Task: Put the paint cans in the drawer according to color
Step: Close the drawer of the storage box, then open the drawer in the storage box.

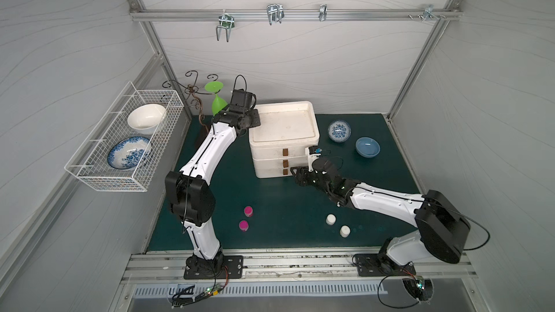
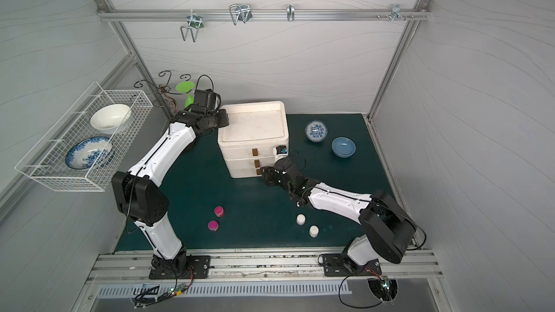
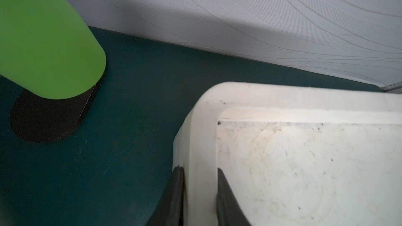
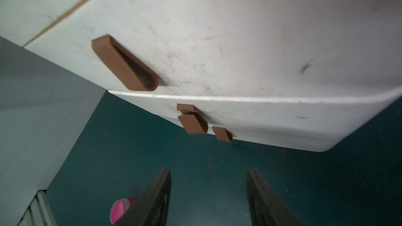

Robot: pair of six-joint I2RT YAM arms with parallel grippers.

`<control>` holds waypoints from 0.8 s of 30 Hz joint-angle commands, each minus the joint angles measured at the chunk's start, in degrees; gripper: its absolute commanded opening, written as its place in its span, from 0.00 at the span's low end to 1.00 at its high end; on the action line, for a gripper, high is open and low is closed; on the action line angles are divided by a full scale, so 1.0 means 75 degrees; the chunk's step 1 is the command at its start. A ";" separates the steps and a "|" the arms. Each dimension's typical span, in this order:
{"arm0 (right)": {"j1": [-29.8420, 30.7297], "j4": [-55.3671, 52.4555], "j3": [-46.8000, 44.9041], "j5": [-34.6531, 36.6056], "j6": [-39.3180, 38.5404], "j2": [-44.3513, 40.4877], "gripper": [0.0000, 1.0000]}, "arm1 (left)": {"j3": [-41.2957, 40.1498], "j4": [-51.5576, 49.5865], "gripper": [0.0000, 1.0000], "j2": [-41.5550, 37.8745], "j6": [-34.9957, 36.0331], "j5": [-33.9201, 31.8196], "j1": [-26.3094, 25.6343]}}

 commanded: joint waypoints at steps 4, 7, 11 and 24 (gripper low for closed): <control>-0.0044 0.1006 0.0179 -0.0505 -0.0106 0.0618 0.55 | -0.0146 -0.0295 0.17 -0.0059 -0.1020 0.1493 -0.0047; -0.0040 0.1147 0.0354 -0.0563 -0.0174 0.0967 0.55 | -0.0143 -0.0303 0.17 -0.0081 -0.1009 0.1481 -0.0047; -0.0062 0.1538 0.0480 -0.0608 -0.0298 0.1329 0.54 | -0.0153 -0.0304 0.17 -0.0084 -0.1003 0.1483 -0.0047; -0.0210 0.2294 0.0926 -0.0720 -0.0500 0.2194 0.51 | -0.0154 -0.0259 0.17 -0.0051 -0.1032 0.1623 -0.0047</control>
